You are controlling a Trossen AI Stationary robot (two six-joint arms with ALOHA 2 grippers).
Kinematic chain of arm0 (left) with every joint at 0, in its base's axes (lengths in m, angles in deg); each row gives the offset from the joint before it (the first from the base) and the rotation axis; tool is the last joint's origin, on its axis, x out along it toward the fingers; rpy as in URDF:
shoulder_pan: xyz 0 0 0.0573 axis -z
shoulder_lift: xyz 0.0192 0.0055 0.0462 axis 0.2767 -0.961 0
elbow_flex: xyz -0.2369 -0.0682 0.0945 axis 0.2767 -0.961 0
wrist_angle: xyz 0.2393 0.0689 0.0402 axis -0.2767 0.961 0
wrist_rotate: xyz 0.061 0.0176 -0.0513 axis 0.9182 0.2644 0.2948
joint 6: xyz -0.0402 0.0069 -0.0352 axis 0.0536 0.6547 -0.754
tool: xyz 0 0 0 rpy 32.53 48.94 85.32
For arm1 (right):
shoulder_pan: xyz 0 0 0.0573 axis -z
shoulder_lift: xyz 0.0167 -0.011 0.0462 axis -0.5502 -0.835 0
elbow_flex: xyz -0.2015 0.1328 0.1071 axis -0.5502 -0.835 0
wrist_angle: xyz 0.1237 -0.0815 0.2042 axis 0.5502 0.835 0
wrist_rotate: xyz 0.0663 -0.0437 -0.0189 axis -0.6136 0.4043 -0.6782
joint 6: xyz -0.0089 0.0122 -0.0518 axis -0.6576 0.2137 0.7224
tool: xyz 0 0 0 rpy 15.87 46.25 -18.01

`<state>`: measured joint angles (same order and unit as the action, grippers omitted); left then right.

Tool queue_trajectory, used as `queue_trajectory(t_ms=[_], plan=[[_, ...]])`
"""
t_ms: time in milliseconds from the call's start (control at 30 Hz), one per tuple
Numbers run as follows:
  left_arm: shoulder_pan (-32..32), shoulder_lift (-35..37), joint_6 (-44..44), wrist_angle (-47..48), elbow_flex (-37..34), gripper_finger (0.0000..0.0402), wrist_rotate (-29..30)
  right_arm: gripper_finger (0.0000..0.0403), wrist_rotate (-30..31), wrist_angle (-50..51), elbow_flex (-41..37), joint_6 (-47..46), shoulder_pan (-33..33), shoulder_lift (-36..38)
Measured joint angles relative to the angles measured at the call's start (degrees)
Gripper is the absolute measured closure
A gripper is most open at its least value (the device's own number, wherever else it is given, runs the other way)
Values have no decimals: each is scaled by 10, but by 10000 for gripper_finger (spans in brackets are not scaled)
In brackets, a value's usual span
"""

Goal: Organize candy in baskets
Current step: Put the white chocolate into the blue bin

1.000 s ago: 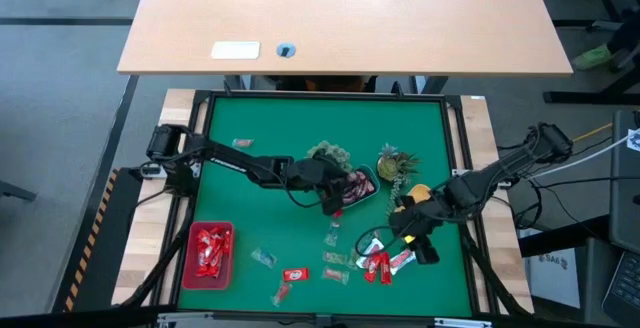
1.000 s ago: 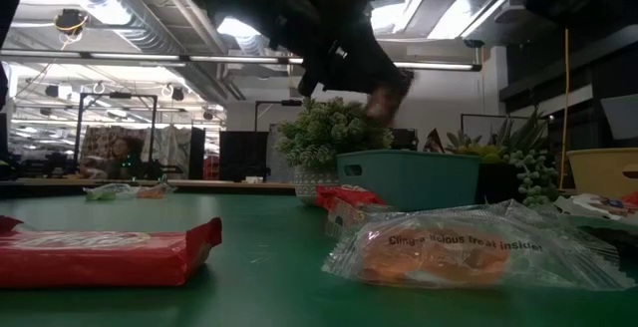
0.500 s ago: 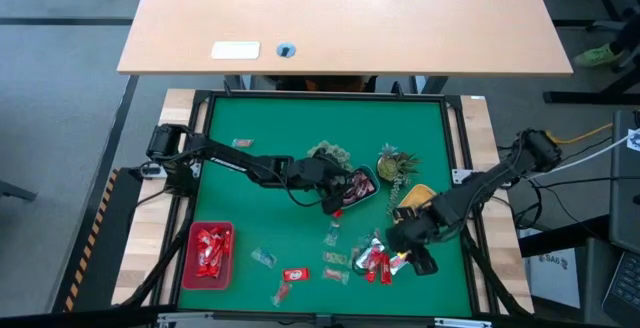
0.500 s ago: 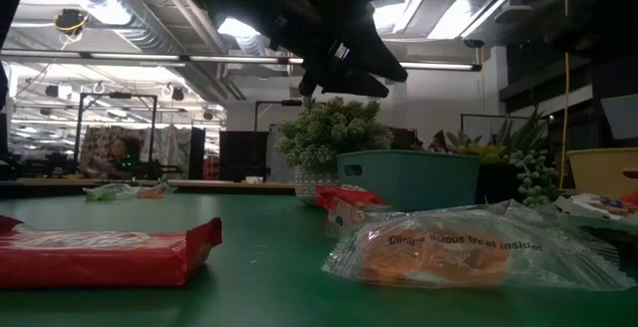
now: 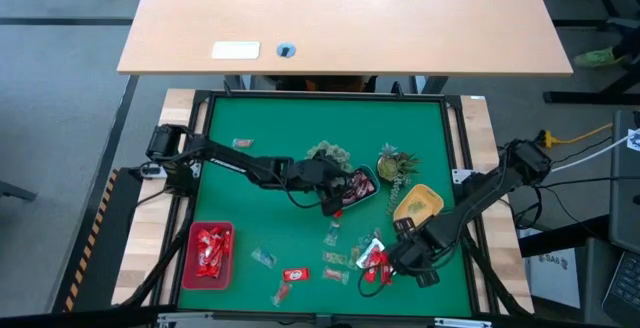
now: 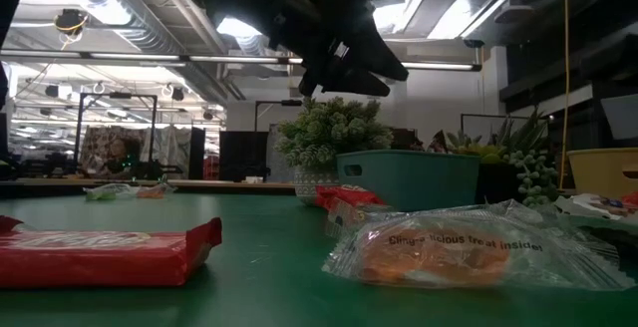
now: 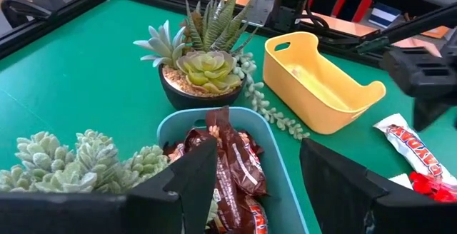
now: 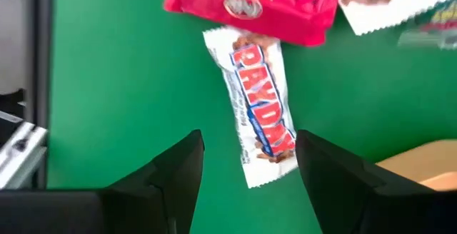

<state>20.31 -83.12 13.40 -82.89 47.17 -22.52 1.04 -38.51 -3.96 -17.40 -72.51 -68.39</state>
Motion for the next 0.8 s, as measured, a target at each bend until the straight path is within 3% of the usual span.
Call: queue_trajectory(t_ms=[633, 800], plan=[[11, 0, 0, 0, 0, 209, 0, 182, 29, 4, 2, 4, 1, -105], [11, 0, 0, 0, 0, 209, 0, 212, 31, 5, 3, 15, 2, -109]])
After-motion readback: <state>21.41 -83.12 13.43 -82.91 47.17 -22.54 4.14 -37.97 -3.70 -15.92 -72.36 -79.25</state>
